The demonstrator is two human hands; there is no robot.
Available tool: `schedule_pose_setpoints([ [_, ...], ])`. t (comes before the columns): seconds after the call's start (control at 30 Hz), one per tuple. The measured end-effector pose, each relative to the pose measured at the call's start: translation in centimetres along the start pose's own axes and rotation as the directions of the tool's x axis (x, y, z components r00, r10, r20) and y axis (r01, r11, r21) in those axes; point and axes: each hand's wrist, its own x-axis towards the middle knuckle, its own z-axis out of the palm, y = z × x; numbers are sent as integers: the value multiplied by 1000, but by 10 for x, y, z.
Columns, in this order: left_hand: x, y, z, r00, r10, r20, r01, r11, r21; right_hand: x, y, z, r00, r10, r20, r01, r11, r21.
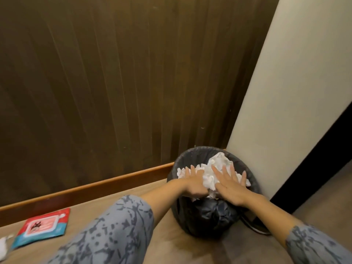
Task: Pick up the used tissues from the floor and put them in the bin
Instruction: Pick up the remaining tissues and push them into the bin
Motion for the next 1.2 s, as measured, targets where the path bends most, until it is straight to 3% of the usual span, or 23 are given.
schedule_pose_setpoints([
  [0.03,-4,-3,-4,998,62,-5,-63,993,-96,1,-3,-3,999,33,-7,-33,999,-5],
  [0.1,-21,-13,-18,972,176,-153,-220,910,-350,3,-18,-15,973,87,-214,-64,992,112],
  [0.17,-46,-30,-34,922,161,-351,-336,782,-525,1,-48,-34,842,130,-524,44,951,306],
  [0.23,-75,-60,-49,861,72,-503,-380,749,-543,-3,-91,-52,704,119,-700,209,908,364],
  [0.3,-106,-103,-59,782,17,-623,-372,814,-445,-2,-146,-59,653,-18,-757,409,850,332],
  [0.4,-165,-186,-64,751,-55,-658,-236,908,-345,2,-240,-43,688,-299,-661,605,739,295],
  [0.47,-209,-250,-58,775,-156,-613,-51,951,-306,6,-301,-16,795,-410,-446,581,725,369],
  [0.57,-274,-338,-36,741,-368,-561,214,922,-322,20,-376,44,928,-369,-58,360,840,405],
  [0.63,-310,-390,-13,686,-503,-526,367,863,-347,28,-414,90,946,-300,122,226,882,414],
  [0.7,-335,-435,12,634,-614,-470,492,789,-368,33,-438,134,939,-272,210,178,908,380],
  [0.83,-351,-500,58,561,-738,-376,567,673,-475,30,-449,206,926,-299,231,256,946,198],
  [0.97,-327,-527,93,645,-710,-283,544,687,-482,31,-437,253,928,-317,195,294,946,140],
  [1.07,-308,-542,111,635,-718,-287,522,672,-526,32,-434,279,922,-341,183,285,918,276],
  [1.2,-289,-559,131,620,-708,-338,466,678,-568,45,-452,297,960,-269,79,190,831,524],
])
